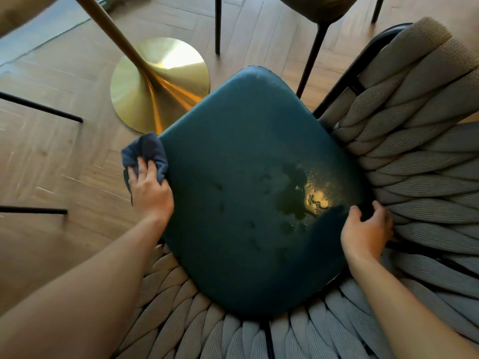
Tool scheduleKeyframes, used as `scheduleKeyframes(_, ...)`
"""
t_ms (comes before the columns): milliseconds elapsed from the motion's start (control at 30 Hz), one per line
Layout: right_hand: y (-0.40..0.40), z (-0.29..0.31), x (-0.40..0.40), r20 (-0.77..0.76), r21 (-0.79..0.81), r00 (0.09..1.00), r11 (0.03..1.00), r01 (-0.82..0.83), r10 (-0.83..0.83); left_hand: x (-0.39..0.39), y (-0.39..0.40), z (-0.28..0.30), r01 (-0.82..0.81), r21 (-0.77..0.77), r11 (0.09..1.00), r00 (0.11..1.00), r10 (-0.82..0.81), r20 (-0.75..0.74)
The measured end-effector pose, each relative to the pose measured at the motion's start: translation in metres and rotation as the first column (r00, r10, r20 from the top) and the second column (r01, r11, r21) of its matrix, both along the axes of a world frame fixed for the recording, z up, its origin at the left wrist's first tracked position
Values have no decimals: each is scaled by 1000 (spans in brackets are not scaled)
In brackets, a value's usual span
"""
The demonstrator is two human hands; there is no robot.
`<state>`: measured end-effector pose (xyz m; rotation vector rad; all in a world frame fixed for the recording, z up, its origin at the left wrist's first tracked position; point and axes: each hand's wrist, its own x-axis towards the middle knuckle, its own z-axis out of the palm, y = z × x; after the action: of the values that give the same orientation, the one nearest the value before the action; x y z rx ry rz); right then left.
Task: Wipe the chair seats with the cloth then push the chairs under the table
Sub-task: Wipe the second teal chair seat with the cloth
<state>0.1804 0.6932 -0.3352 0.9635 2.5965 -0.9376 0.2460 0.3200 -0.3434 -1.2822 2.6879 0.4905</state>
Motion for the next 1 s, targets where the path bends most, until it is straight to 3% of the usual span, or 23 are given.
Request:
scheduleKeyframes(133,3,3,12,43,-6,994,995,100,-99,-33,33,3,-375,56,925,927,375,14)
scheduleKeyframes(200,2,3,15,60,-29,992,993,115,-114,-60,46,5,-446,99,889,895,445,35)
scheduleKeyframes(233,2,2,16,64,-37,991,992,118,-115,-63,50,1,-351,86,933,936,350,25)
scheduleKeyframes(300,1,3,16,67,-51,990,991,126,-123,-45,53,-5,110,71,991,993,-107,-49)
scheduleKeyframes(333,0,4,15,67,-59,990,990,131,-127,-28,49,-6,332,75,940,940,-323,-107)
scheduleKeyframes(367,0,5,15,69,-67,989,988,136,-132,-10,43,-5,452,82,888,887,-439,-144)
scheduleKeyframes(433,1,7,15,75,-84,988,986,142,-135,13,32,-6,382,90,920,921,-371,-122)
scheduleKeyframes(533,1,10,18,71,-98,989,986,134,-127,-13,48,-7,-24,50,998,998,28,-62)
scheduleKeyframes(600,2,10,19,72,-98,991,988,122,-116,-48,71,-5,-137,71,988,990,138,-14)
scheduleKeyframes(633,2,11,19,74,-98,991,988,116,-109,-57,80,-7,-86,68,994,996,86,3)
scheduleKeyframes(700,1,11,20,83,-90,992,991,101,-94,-54,88,-12,226,47,973,974,-226,-12)
scheduleKeyframes(767,1,12,20,97,-81,992,992,92,-84,-31,77,-9,508,34,861,861,-506,-50)
scheduleKeyframes(800,1,12,19,103,-80,991,992,96,-88,-20,68,-6,550,18,835,835,-549,-44)
scheduleKeyframes(867,2,11,18,115,-89,988,990,113,-102,-10,53,-4,397,-5,918,918,-397,-15)
scheduleKeyframes(933,3,10,18,120,-100,987,987,122,-110,-29,57,-1,80,22,997,997,-80,-2)
scheduleKeyframes(1000,5,9,18,119,-102,986,987,126,-114,-62,76,-1,-99,76,992,995,98,8)
